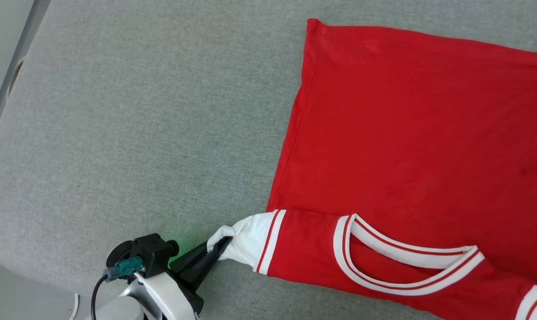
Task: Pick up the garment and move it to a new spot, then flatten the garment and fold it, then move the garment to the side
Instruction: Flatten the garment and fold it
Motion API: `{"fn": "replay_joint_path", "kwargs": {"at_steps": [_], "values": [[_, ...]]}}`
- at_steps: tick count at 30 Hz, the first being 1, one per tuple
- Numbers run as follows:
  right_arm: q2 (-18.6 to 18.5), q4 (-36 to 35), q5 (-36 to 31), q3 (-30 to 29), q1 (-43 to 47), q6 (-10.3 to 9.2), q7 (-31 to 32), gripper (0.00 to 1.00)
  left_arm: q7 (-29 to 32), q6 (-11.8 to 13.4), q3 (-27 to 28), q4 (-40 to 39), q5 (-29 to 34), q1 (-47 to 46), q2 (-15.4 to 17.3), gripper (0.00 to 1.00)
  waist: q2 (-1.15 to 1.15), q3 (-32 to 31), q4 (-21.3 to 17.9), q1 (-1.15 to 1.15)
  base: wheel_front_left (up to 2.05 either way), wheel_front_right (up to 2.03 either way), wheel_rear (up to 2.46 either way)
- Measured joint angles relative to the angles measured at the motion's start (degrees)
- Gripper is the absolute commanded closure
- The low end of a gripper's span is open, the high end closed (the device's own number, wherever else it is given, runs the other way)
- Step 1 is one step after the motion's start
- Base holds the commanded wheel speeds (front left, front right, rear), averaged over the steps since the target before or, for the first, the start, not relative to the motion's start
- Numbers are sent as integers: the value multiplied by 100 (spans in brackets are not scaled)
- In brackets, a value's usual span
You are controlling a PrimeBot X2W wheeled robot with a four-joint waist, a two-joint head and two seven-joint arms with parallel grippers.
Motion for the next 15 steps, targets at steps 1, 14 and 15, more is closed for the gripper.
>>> {"fn": "replay_joint_path", "kwargs": {"at_steps": [1,14,15], "values": [[-10,-32,60,16,1,0,7,100,2,0,33,-2,7,2,-2,100,0,-19,-32,0,0,0,0],[-280,-716,943,201,869,-1,219,100,23,8,427,15,-51,382,-44,100,0,-539,-443,0,0,0,0],[-314,-788,1027,181,999,-1,222,100,24,8,456,21,-51,440,-44,100,0,-593,-478,0,0,0,0]]}}
